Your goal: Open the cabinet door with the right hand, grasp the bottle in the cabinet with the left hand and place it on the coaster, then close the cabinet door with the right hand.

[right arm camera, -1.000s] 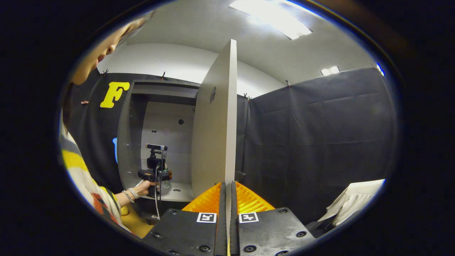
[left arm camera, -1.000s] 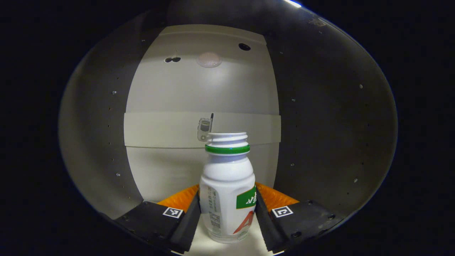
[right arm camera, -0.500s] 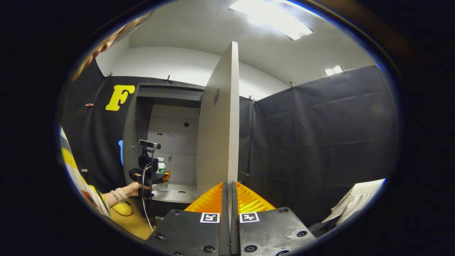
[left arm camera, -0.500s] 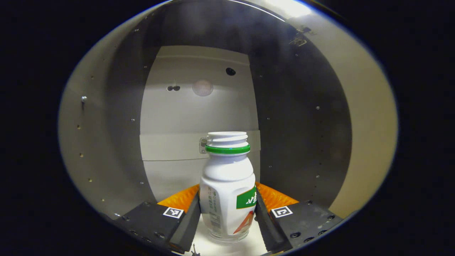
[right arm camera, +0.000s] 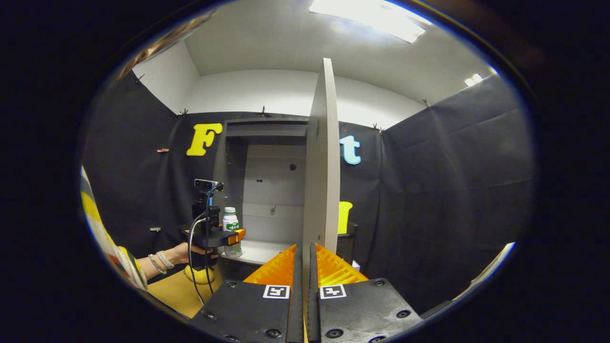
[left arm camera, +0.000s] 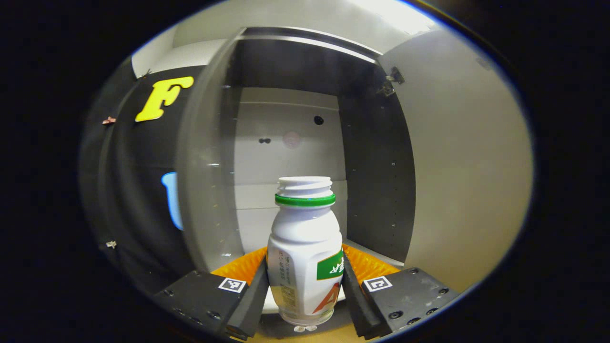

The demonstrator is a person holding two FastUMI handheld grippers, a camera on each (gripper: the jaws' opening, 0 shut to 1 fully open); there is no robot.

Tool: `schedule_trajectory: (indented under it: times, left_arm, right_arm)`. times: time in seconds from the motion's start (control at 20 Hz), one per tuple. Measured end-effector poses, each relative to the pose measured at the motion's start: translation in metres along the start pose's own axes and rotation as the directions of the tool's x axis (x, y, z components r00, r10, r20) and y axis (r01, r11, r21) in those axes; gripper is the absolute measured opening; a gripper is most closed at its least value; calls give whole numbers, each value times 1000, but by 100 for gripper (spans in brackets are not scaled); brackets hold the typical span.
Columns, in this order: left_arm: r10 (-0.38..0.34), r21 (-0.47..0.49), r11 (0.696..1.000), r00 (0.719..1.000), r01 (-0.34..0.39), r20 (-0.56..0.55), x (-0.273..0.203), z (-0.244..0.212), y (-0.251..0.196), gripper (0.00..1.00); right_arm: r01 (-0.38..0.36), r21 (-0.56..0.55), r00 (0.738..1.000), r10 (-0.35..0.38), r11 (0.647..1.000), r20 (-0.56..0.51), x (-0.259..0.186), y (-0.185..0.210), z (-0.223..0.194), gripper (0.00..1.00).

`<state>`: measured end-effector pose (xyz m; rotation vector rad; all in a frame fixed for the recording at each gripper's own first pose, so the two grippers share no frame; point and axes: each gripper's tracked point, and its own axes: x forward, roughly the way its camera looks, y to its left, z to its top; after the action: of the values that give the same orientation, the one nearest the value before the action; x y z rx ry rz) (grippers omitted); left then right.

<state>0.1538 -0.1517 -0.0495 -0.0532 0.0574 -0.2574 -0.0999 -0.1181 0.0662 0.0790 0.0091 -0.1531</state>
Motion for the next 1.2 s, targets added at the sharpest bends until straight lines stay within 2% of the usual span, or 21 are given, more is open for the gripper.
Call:
schedule_trajectory:
  times: [0.2, 0.4, 0.65, 0.8, 0.95, 1.1, 1.2]
  left_arm:
    - [115, -32, 993, 993, -116, -35, -70, -25, 15, 74]
    - [203, -20, 979, 976, -205, -76, -138, -67, 29, 75]
    - [221, 12, 975, 969, -221, -114, -207, -138, 42, 75]
    - [263, 12, 964, 954, -264, -145, -237, -185, 58, 75]
    - [248, -9, 968, 955, -252, -164, -245, -231, 59, 75]
    - [219, -34, 973, 963, -227, -158, -242, -266, 59, 75]
    - [234, -22, 970, 960, -240, -153, -238, -288, 65, 75]
  right_arm:
    - [-187, -1, 982, 186, 982, -20, -5, 17, -4, 8]
    - [-349, 41, 936, 350, 936, -27, -28, 45, -22, 8]
    - [-432, 26, 900, 432, 902, -60, -15, 75, -47, 8]
    - [-462, 56, 879, 466, 885, -106, 1, 102, -73, 8]
    - [-470, 53, 870, 472, 881, -140, 11, 122, -104, 8]
    - [-497, 98, 841, 506, 862, -191, 17, 148, -148, 8]
    - [-504, 125, 826, 519, 854, -220, 20, 156, -172, 8]
